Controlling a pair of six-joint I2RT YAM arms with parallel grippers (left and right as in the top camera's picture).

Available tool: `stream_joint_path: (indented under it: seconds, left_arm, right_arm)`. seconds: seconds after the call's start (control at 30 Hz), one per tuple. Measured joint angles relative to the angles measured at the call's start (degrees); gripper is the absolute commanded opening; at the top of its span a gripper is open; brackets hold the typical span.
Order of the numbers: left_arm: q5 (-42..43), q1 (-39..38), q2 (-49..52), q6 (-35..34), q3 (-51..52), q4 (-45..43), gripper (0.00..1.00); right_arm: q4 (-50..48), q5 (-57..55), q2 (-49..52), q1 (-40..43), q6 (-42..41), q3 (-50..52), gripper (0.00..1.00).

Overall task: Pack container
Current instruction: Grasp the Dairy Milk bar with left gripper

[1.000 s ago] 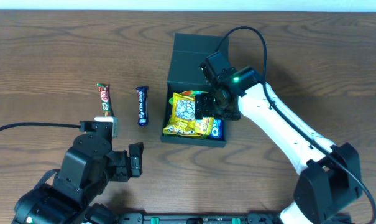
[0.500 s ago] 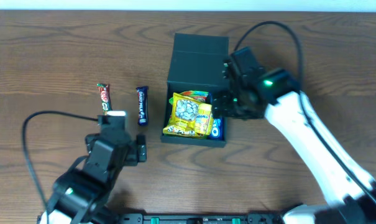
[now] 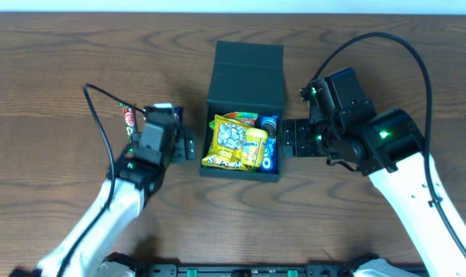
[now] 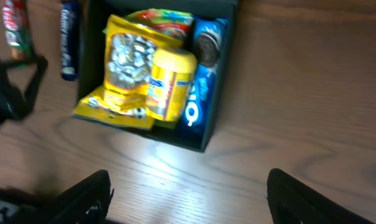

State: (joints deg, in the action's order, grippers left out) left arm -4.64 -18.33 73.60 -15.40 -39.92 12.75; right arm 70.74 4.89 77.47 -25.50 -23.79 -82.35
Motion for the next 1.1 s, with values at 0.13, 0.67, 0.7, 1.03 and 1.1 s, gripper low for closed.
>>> stream_joint_path:
  seconds: [0.13,0.67,0.7,1.03,1.1]
  left_arm:
    - [6.1,5.2,5.8,-0.2,0.0,-5.6,0.96]
    - [12.0,7.1,19.2,-0.7,0.0,-11.4,0.56]
    - [12.0,7.1,19.3,-0.7,0.0,-11.5,0.54]
    - [11.5,7.1,20.7,-0.2,-0.2,-11.9,0.33]
    - [11.3,7.1,20.8,-0.2,-0.3,-11.7,0.27]
  right_arm:
    - [0.6,-1.1,0.0,0.0,0.3,0.0,0.8]
    - [-0.1,-1.9,0.0,0.0,0.4,0.0,0.81]
    - [-0.1,-1.9,0.0,0.0,0.4,0.0,0.81]
    - [-0.3,-1.9,0.0,0.0,0.3,0.0,0.82]
    - [-0.3,-1.9,0.0,0.0,0.3,0.0,0.82]
